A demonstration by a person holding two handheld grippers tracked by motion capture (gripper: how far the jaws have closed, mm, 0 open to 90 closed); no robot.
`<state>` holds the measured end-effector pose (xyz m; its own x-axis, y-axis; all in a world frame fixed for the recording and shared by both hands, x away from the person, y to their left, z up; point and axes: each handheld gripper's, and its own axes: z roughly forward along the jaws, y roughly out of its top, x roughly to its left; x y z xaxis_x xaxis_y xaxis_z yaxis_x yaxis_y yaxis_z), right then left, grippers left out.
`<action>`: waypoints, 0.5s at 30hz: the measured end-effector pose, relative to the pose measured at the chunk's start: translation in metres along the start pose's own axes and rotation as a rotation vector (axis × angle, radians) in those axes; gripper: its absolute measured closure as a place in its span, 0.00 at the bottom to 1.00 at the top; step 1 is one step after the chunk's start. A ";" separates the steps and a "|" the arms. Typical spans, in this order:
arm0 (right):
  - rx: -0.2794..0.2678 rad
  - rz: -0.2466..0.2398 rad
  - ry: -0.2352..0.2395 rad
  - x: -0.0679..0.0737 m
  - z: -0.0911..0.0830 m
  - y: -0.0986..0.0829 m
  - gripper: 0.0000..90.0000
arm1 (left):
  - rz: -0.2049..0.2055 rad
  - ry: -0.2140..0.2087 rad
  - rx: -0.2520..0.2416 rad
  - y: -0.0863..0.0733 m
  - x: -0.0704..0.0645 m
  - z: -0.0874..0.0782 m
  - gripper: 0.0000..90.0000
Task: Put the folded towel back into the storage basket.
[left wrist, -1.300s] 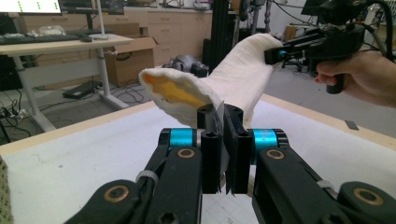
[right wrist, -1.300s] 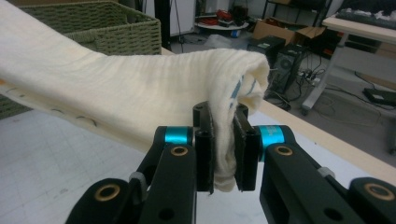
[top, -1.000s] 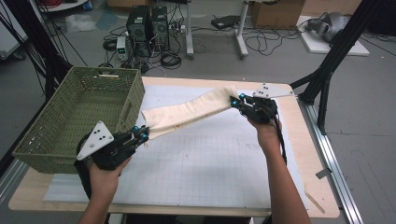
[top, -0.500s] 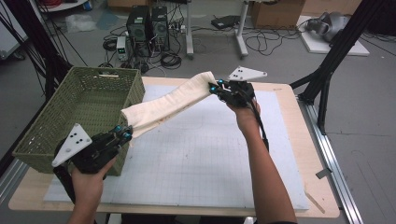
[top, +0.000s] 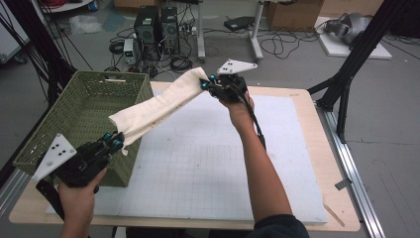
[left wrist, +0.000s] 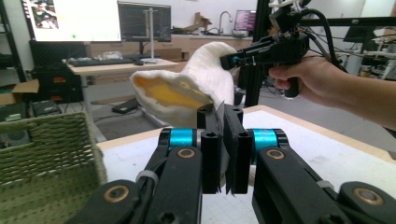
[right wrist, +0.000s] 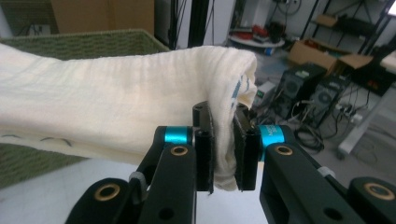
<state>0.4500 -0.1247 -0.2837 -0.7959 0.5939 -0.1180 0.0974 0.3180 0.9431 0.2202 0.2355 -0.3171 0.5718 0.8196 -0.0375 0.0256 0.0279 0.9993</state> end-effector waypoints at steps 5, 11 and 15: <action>-0.001 -0.017 0.022 0.003 0.022 0.012 0.90 | 0.000 0.033 -0.008 0.002 0.007 -0.008 0.96; 0.009 -0.035 0.056 0.007 0.047 0.025 0.90 | 0.003 0.064 -0.009 0.002 0.013 -0.016 0.96; 0.003 -0.035 0.070 0.010 0.063 0.036 0.90 | -0.009 0.091 -0.015 0.002 0.021 -0.022 0.96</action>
<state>0.4832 -0.0611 -0.2700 -0.8389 0.5289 -0.1284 0.0709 0.3400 0.9377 0.2141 0.2653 -0.3160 0.4945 0.8680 -0.0461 0.0171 0.0433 0.9989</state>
